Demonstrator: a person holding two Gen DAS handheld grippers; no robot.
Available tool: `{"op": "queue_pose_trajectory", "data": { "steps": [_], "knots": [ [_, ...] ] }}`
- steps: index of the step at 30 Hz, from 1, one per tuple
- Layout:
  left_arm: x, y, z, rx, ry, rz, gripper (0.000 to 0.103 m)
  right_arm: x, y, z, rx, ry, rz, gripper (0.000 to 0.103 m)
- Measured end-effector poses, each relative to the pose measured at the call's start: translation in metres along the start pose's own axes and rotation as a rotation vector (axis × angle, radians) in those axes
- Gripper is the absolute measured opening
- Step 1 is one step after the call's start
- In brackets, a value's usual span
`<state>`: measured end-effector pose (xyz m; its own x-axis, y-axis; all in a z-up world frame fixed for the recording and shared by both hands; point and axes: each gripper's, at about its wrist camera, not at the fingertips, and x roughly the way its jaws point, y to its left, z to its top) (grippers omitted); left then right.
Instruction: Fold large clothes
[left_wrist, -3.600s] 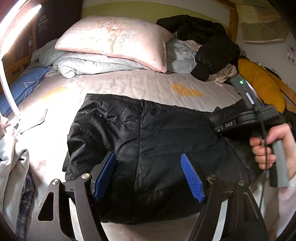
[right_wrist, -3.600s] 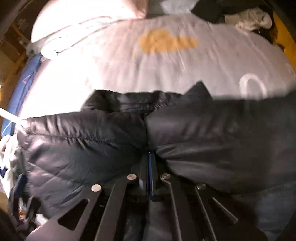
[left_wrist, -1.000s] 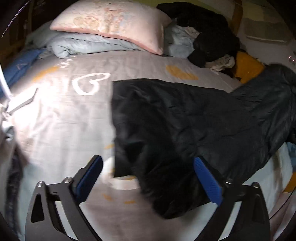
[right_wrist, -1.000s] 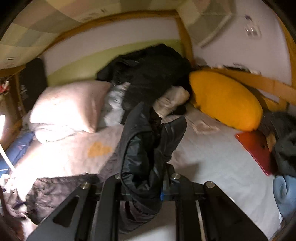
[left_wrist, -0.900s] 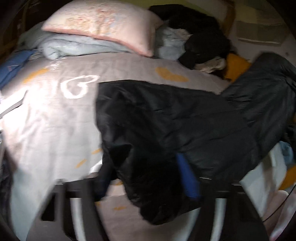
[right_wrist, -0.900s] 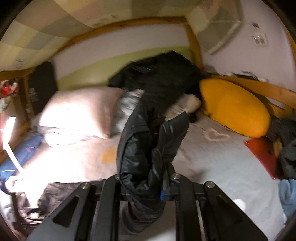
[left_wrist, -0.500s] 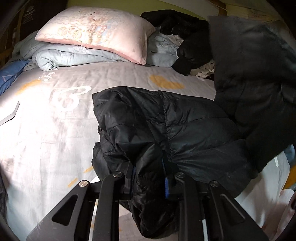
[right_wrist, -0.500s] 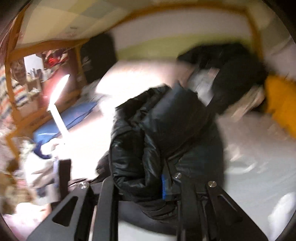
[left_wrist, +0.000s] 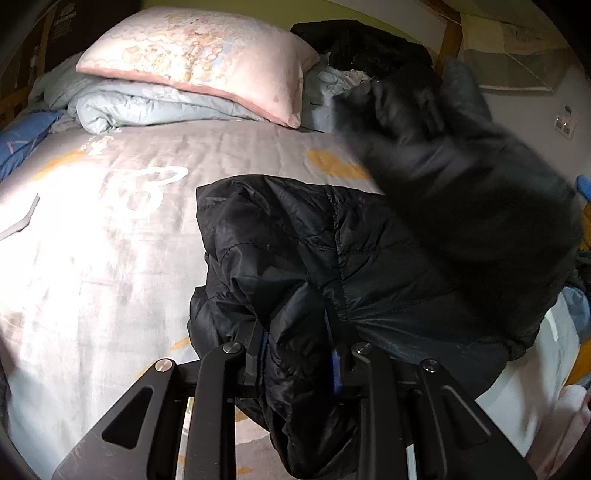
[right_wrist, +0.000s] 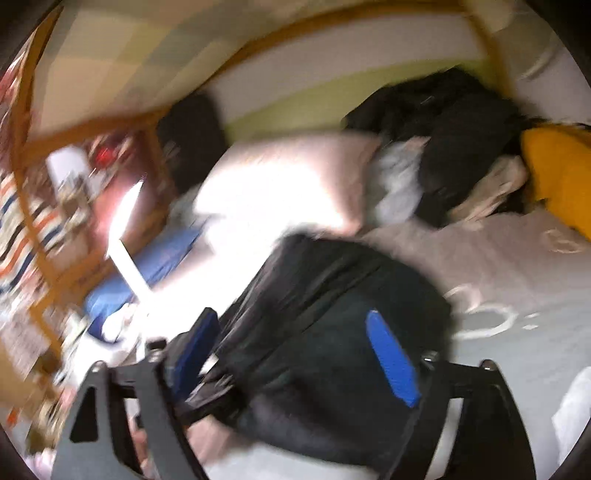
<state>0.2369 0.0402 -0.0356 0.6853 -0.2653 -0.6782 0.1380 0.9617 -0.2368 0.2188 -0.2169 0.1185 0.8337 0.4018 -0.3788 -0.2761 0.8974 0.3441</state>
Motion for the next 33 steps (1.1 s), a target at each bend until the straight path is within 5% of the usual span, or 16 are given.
{"op": "queue_pose_trajectory", "data": {
  "steps": [4, 8, 13, 15, 20, 28, 33],
  "knots": [
    [-0.002, 0.004, -0.003, -0.018, 0.009, -0.008, 0.025, 0.024, -0.057, 0.003, 0.188, 0.103, -0.144, 0.086],
    [0.001, 0.003, -0.003, -0.003, 0.011, 0.0, 0.025, 0.063, -0.109, -0.019, 0.338, 0.223, -0.165, 0.086],
    [0.005, 0.009, -0.002, -0.051, 0.027, -0.022, 0.029, 0.105, -0.125, -0.05, 0.41, 0.34, -0.009, 0.085],
    [0.009, 0.012, -0.003, -0.067, 0.034, -0.025, 0.03, 0.113, -0.114, -0.055, 0.371, 0.361, 0.062, 0.085],
    [0.011, 0.018, -0.002, -0.1, 0.045, -0.043, 0.03, 0.116, -0.066, -0.06, 0.026, 0.37, 0.051, 0.084],
    [0.003, 0.022, 0.004, -0.121, 0.052, -0.049, 0.03, 0.109, -0.034, -0.072, -0.118, 0.37, 0.025, 0.085],
    [-0.047, 0.018, 0.021, -0.083, -0.129, 0.012, 0.028, 0.104, -0.018, -0.076, -0.227, 0.359, -0.07, 0.085]
  ]
}}
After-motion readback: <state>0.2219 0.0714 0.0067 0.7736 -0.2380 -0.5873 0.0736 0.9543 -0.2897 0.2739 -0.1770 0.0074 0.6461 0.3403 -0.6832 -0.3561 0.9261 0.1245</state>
